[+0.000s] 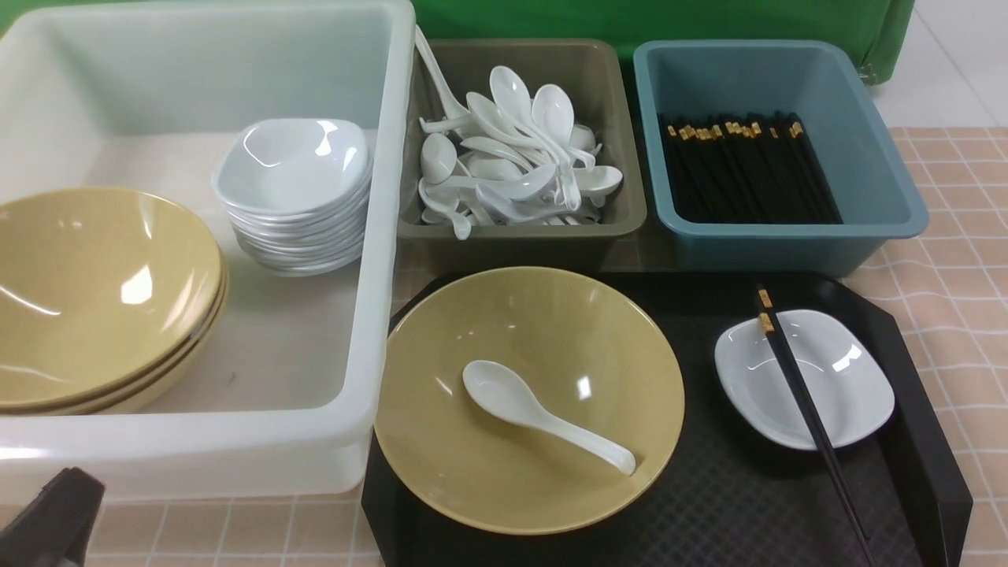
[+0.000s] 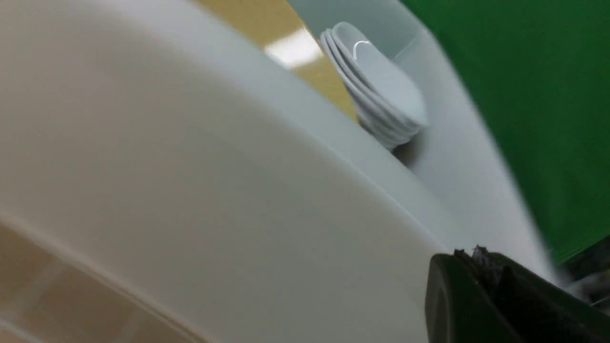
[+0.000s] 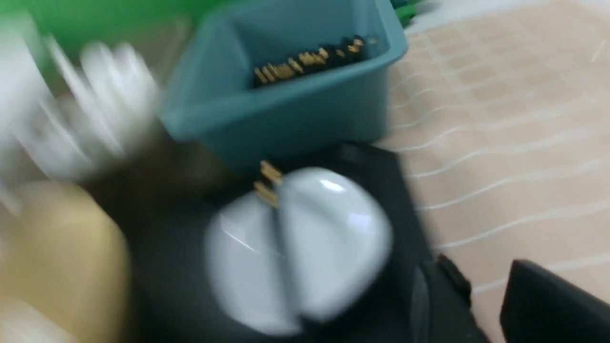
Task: On brown table put chopsticks spoon bowls plates into blue grey white boxes.
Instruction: 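Move the grippers toward the tableware on the black tray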
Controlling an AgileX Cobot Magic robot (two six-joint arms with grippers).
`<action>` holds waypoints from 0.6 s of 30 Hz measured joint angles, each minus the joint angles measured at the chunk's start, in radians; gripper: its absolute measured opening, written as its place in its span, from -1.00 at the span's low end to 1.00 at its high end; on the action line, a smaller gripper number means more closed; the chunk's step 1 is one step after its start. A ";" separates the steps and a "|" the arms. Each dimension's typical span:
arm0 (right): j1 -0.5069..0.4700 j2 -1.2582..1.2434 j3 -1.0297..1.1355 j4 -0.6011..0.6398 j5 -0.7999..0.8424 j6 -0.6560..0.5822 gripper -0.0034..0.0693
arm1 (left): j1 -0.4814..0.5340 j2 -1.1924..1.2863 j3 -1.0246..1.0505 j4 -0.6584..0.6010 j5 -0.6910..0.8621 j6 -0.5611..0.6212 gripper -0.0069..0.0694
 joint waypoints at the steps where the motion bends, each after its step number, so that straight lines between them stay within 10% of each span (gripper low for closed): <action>1: 0.000 0.000 0.000 0.056 -0.021 0.096 -0.25 | 0.000 0.000 0.000 -0.088 -0.006 -0.053 -0.81; 5: 0.000 0.000 0.000 0.163 -0.064 0.334 -0.25 | 0.000 0.000 0.000 -0.358 -0.019 -0.183 -0.81; 12: 0.000 0.000 0.000 0.175 -0.022 0.226 -0.25 | -0.001 0.000 0.000 -0.456 -0.023 -0.151 -0.81; 18: 0.042 0.000 -0.048 0.175 0.035 0.028 -0.28 | -0.021 0.000 -0.127 -0.432 0.084 0.185 -0.81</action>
